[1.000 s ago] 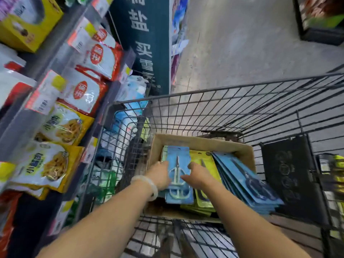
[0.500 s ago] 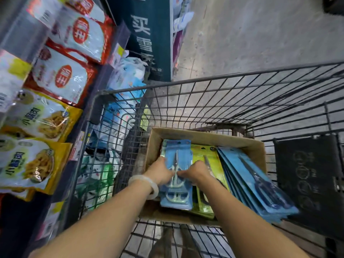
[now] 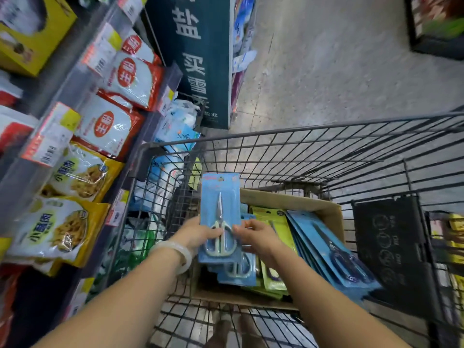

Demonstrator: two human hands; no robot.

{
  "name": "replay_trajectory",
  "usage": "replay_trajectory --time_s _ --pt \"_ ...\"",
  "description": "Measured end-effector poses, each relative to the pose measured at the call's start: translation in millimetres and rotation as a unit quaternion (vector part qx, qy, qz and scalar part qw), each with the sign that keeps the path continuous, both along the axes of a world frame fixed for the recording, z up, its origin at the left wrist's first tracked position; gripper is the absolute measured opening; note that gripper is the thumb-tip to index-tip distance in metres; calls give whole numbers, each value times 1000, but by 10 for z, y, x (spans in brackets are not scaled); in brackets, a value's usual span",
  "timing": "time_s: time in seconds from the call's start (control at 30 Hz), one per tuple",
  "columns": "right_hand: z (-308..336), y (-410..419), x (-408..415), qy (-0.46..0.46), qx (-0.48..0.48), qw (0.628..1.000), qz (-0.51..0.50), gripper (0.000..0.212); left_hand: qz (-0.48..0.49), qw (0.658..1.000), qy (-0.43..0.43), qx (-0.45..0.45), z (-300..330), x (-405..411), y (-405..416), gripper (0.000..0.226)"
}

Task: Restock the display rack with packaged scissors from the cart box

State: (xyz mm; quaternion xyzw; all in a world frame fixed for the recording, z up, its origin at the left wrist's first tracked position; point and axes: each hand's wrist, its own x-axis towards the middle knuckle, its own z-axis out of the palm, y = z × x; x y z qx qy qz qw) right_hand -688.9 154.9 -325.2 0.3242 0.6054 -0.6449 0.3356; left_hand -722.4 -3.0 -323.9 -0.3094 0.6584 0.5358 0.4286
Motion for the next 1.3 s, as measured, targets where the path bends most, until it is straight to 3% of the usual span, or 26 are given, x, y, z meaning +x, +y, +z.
replay_trajectory --time_s 0.1,0.17,0.23,0.3,0.4,0.5,0.57,0.77,0.97,1.1,1.3 --pt "-108 98 76 -1 182 979 87 23 -22 998 24 -48 -5 -7 -190 20" --pt "-190 147 184 -28 309 925 221 36 -49 995 42 -80 -52 14 -312 17" --pt "-242 89 282 -53 334 897 284 55 -64 992 46 -94 -84 63 -385 23" --pt "-324 -27 335 -60 343 893 284 69 -53 992 43 -102 -115 124 -428 32" --pt "-463 -158 345 -80 363 889 267 74 -43 993 38 -100 -173 203 -476 40" --pt "-517 -170 324 -107 346 899 247 69 -51 993 37 -102 -273 243 -539 49" --pt "-479 -143 307 -103 335 898 267 53 -50 993 42 -99 -335 278 -585 52" --pt "-276 52 350 -88 299 921 235 41 -41 990 72 -110 -2 352 -553 41" --pt "180 248 322 50 181 978 91 31 -2 987 124 -102 429 447 -464 37" --pt "602 331 244 143 146 973 109 17 56 980 179 -74 821 645 -372 25" --pt "1245 331 545 221 56 956 187 21 161 950 259 -64 1425 1400 -262 44"
